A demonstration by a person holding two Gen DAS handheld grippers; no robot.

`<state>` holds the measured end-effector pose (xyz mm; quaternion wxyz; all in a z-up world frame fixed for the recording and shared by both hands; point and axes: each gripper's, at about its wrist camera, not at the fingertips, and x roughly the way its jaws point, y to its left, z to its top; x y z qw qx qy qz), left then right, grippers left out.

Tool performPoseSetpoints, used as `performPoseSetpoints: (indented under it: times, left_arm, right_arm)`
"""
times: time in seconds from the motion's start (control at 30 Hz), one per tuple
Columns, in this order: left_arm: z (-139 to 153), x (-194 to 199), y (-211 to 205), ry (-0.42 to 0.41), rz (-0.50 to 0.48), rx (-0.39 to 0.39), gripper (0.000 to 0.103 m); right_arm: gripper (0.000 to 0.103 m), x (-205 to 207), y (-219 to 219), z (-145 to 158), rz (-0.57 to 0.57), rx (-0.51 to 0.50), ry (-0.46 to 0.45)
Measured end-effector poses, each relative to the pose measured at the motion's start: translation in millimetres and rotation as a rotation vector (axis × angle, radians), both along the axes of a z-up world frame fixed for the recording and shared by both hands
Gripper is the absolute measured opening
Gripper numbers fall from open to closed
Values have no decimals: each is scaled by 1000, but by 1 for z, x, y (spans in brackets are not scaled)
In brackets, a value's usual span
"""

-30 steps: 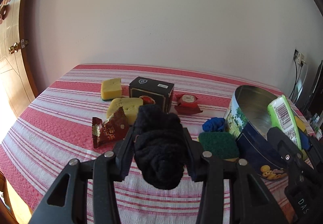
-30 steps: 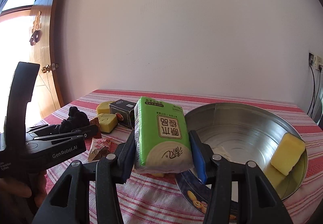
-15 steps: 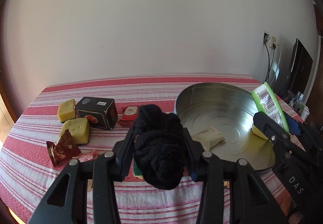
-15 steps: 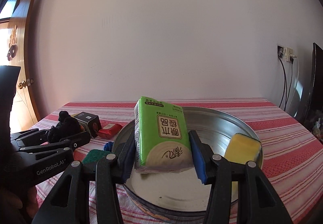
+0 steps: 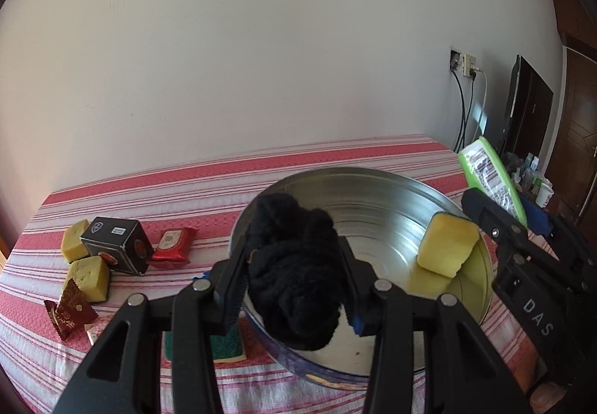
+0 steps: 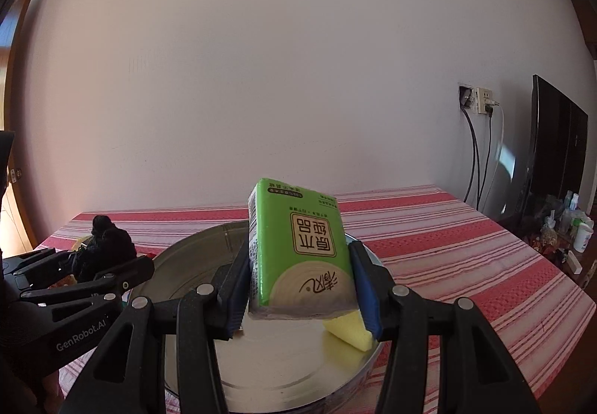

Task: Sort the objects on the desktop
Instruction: 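Carry the sock and tissue pack over the tin and release both inside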

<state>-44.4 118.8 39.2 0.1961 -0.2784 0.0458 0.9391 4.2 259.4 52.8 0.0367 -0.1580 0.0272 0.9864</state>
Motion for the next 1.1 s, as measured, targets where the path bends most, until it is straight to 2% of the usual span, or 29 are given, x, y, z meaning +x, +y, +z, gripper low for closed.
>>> performPoseSetpoints:
  times: [0.2, 0.5, 0.83, 1.1]
  left_arm:
    - [0, -3, 27, 6, -41, -13, 43]
    - [-13, -20, 52, -55, -59, -24, 44]
    - [-29, -30, 63, -111, -55, -43, 44]
    - [-32, -35, 70, -123, -50, -67, 44]
  right_arm:
    - [52, -9, 13, 2, -52, 28, 1]
    - [53, -32, 26, -3, -88, 30, -35]
    - [53, -56, 30, -13, -78, 47, -99]
    - [53, -64, 32, -16, -86, 64, -126]
